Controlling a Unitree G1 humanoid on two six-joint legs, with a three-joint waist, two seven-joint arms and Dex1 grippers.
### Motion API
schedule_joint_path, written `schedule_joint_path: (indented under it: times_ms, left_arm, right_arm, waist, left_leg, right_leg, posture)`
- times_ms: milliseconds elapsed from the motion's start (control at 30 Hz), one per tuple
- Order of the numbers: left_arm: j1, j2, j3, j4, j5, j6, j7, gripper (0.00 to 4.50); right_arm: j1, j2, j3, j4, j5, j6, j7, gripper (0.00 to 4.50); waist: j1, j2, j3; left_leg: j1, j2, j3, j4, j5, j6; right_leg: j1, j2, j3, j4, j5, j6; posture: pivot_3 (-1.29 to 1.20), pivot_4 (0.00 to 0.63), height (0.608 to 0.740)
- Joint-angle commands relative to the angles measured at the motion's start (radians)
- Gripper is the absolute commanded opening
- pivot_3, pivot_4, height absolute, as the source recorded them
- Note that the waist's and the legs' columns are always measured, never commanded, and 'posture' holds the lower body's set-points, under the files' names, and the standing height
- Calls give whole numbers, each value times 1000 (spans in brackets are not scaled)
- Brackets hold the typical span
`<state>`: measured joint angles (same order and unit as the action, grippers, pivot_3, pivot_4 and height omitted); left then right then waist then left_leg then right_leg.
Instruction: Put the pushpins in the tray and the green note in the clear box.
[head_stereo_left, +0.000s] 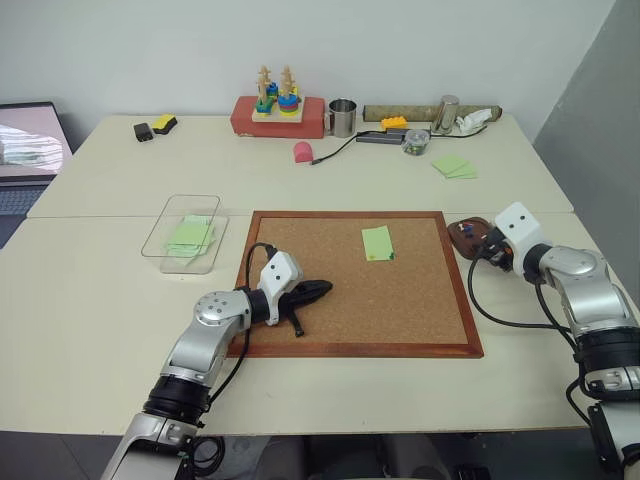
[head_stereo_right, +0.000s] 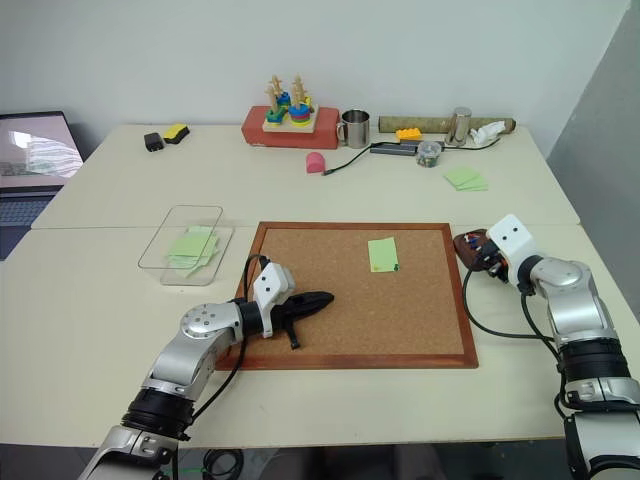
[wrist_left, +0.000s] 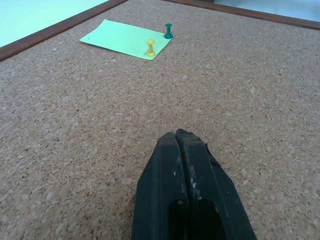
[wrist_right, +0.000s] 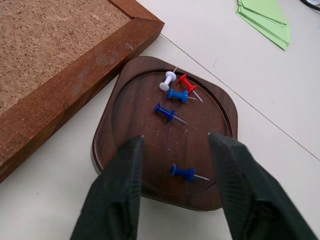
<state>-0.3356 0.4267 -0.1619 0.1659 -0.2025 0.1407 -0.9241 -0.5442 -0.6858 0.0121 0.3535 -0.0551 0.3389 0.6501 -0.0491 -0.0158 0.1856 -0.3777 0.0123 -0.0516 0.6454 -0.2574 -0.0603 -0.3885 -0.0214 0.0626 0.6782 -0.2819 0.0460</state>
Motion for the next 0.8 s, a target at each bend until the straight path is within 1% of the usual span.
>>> schedule_joint_path:
  times_ms: [33,67,133,233,333,433,600,800]
  left_arm:
    - [36,-1,-33,36,29,19,-4,0]
    - [35,-1,-33,37,30,18,-4,0]
    - [39,1,-32,34,29,18,-5,0]
    - [42,2,-32,36,29,17,-7,0]
    - [42,4,-32,40,29,15,-11,0]
    - [41,6,-33,42,31,14,-13,0]
    - [38,9,-34,44,34,13,-17,0]
    - [40,13,-33,40,35,16,-18,0]
  right_arm:
    - [-29,-20,-25,-21,11,-9,3,3134]
    - [-31,-22,-29,-25,14,-9,4,3276]
    - [-36,-32,-47,-59,30,4,12,3734]
    - [-38,-50,-105,-217,147,92,100,3734]
    - [17,-29,-92,-377,254,191,177,3734]
    - [60,40,-61,-480,307,265,154,3734]
    - [85,134,3,-505,297,279,95,3734]
    - [73,196,56,-414,274,229,75,3734]
  waist:
    - [0,0,0]
    - [0,0,0]
    - [0,0,0]
    - [0,1,0]
    - [0,0,0]
    - [1,-2,-3]
    - [1,-2,-3]
    - [1,-2,-3]
  left_leg:
    - [0,0,0,0,0,0]
    - [0,0,0,0,0,0]
    - [0,0,0,0,0,0]
    - [0,0,0,0,0,0]
    - [0,0,0,0,0,0]
    - [0,1,-2,0,0,0]
    - [0,0,-1,0,0,0]
    - [0,1,-2,0,0,0]
  right_leg:
    - [0,0,0,0,0,0]
    - [0,0,0,0,0,0]
    - [0,0,0,0,0,0]
    - [-1,0,0,0,0,0]
    - [0,0,0,0,0,0]
    - [1,1,-2,0,0,0]
    - [0,0,-1,0,0,0]
    - [0,0,-1,0,0,0]
  posture:
    - [0,150,740]
    - [0,150,740]
    - [0,150,740]
    - [0,150,740]
    - [0,150,740]
    - [0,150,740]
    - [0,150,740]
    - [0,150,740]
